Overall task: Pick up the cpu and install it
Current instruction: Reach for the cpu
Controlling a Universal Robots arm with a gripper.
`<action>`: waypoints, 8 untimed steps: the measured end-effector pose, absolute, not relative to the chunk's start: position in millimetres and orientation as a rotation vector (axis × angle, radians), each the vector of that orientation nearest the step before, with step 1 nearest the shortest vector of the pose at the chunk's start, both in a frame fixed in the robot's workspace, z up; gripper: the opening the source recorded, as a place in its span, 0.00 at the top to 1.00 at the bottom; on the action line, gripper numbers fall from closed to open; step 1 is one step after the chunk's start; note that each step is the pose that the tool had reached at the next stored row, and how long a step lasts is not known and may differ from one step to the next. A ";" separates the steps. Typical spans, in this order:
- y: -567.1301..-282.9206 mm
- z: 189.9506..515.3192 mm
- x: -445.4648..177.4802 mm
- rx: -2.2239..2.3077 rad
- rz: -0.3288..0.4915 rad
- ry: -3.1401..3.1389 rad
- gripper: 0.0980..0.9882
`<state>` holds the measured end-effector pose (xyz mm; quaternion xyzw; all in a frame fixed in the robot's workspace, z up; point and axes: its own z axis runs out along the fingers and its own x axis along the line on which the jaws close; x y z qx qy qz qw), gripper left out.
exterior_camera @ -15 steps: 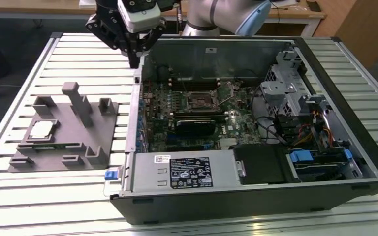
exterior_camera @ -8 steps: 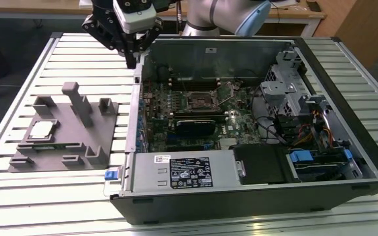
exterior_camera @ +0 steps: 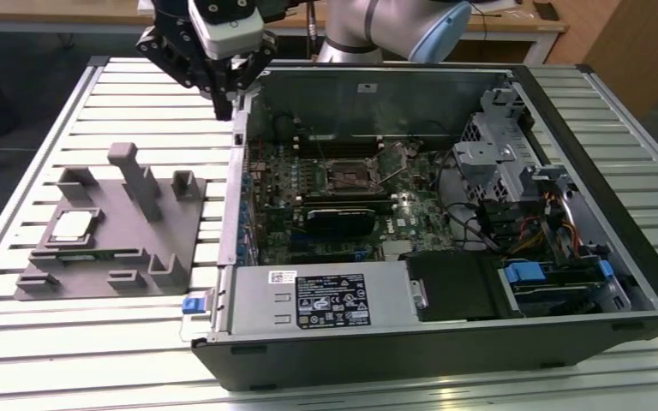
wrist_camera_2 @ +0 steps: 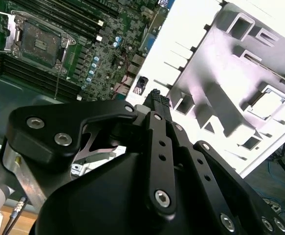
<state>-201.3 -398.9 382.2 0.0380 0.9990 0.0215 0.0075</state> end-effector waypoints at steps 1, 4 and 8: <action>-398.9 382.1 -202.0 0.119 0.067 3.124 0.99; -398.9 381.7 -204.2 0.119 0.067 3.124 0.99; -398.9 381.4 -207.3 0.119 0.067 3.124 0.99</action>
